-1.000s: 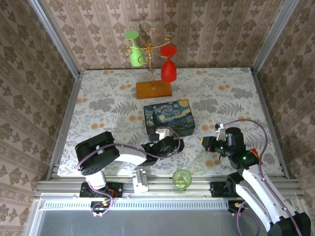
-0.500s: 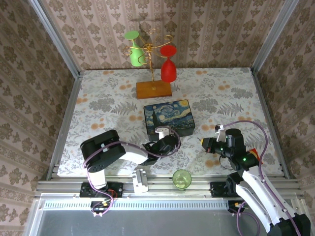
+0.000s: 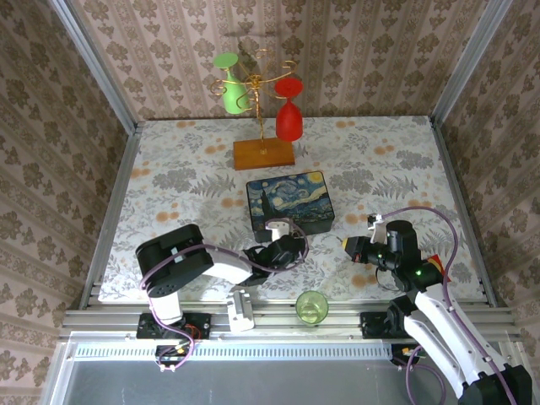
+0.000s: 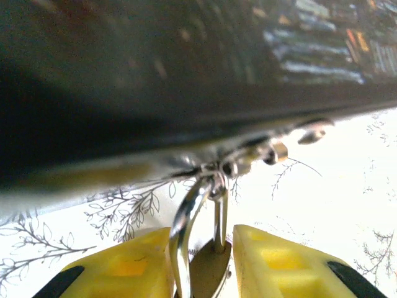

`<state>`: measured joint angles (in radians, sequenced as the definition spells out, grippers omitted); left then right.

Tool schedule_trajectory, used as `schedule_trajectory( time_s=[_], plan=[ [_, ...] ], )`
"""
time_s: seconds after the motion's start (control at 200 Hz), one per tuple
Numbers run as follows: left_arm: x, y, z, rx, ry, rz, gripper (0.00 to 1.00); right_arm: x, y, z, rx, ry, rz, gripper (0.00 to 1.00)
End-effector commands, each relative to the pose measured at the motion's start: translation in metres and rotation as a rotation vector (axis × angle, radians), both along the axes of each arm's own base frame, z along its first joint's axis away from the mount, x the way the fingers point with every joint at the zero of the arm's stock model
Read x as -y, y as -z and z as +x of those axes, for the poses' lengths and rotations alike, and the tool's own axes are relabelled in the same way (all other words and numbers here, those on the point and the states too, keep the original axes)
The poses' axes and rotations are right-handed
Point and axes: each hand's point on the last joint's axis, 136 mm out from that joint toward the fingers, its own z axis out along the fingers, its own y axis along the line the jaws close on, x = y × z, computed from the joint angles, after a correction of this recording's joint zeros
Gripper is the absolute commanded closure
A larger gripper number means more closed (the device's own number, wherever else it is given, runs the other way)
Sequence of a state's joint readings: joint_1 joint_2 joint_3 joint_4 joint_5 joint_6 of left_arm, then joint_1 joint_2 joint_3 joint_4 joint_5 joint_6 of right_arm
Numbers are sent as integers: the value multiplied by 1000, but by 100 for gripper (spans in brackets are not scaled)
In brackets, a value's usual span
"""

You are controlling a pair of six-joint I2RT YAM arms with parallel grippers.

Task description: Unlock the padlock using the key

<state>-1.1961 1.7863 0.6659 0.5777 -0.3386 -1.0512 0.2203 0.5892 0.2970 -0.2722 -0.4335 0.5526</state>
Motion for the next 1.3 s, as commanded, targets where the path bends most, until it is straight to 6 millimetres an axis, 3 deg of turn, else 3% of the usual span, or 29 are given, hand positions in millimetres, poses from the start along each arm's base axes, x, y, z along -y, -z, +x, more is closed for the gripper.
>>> schedule_trajectory(
  time_s=[0.0,0.085,0.225,0.36,0.515,0.64,0.86,1.195,1.295],
  plan=[
    [-3,-11,0,27,-13,-24,71,-2,3,-2,-6,-13,16,100],
    [-5,-16,2,39,-15,-33,80,-3,3,-3,-9,-16,18,100],
    [-2,-22,5,40,-3,-53,82,-8,5,-4,-29,-26,52,100],
    [2,-26,7,33,0,-75,94,-17,11,-7,-77,-57,104,100],
    [3,-29,11,-39,-35,-213,96,-36,15,-9,-157,-133,220,100],
    [8,-52,17,-41,-50,-315,100,-54,12,-6,-193,-189,359,100],
    [16,-85,26,-44,-66,-465,100,-63,4,1,-213,-233,419,100],
    [20,-94,26,-73,-91,-592,100,-65,13,8,-253,-228,455,100],
    [21,-99,28,-73,-95,-630,100,-64,5,14,-213,-218,499,100]
  ],
)
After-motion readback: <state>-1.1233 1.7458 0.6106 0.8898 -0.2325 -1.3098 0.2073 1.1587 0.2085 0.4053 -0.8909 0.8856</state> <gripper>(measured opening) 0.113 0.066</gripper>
